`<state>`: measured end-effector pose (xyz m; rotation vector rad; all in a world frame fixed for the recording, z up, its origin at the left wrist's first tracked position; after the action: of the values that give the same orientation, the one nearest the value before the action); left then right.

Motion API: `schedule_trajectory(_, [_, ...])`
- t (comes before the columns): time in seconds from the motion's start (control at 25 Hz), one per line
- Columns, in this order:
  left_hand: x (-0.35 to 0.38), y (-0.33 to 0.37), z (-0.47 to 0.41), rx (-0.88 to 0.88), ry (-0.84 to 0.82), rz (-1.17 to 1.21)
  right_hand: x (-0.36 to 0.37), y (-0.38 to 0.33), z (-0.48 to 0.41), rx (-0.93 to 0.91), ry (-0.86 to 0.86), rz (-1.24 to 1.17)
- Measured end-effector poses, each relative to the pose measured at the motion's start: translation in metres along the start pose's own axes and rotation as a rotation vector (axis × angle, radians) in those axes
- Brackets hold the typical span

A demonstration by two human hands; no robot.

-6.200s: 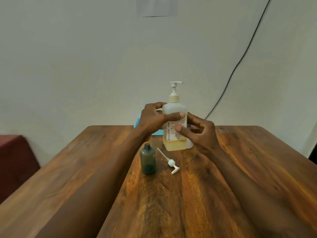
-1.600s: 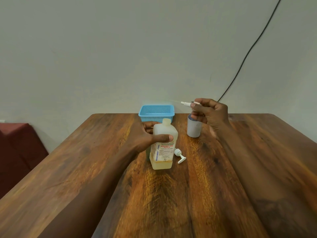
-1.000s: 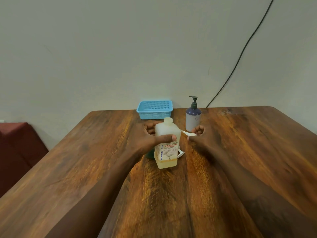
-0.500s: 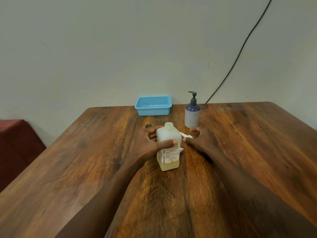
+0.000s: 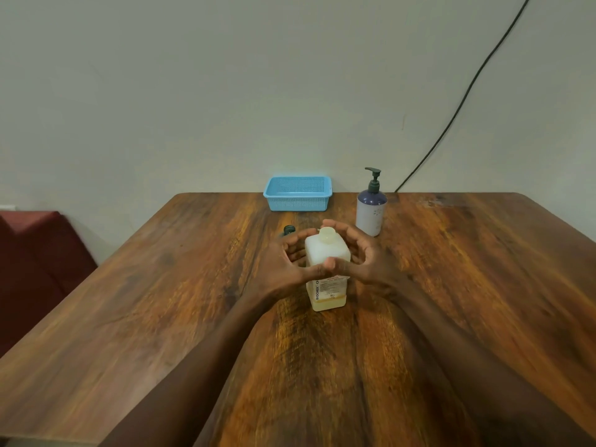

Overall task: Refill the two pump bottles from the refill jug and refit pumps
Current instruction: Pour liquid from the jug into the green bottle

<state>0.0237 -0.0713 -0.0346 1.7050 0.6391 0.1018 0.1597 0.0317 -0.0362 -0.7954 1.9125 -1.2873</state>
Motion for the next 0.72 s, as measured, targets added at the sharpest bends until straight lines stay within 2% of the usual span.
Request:
schedule_trajectory(0.12, [-0.019, -0.006, 0.011, 0.011, 0.074, 0.042, 0.002, 0.011, 0.000, 0.065, -0.026, 0.039])
schedule_trajectory(0.28, [-0.060, -0.016, 0.019, 0.016, 0.355, 0.047, 0.005, 0.019, -0.001, 0.162, -0.020, 0.037])
schedule_trajectory(0.32, [-0.066, -0.019, 0.014, 0.002, 0.380, 0.026, 0.007, 0.022, -0.001, 0.184, -0.007, 0.019])
schedule_trajectory(0.56, [-0.046, -0.054, -0.027, -0.131, 0.041, -0.107, 0.014, 0.031, -0.005, 0.194, 0.013, -0.029])
schedule_trajectory(0.72, [-0.039, -0.056, -0.033, -0.091, 0.029, -0.167, 0.015, 0.014, -0.001, 0.097, 0.191, 0.128])
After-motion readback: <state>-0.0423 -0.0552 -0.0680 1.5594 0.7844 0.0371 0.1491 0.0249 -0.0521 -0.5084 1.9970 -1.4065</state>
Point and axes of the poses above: each hand's wrist, its own z-axis away from the middle knuckle, its own x-axis out of the palm, y = z × x, the point moved 7 cm from there along -z, towards the middle knuckle
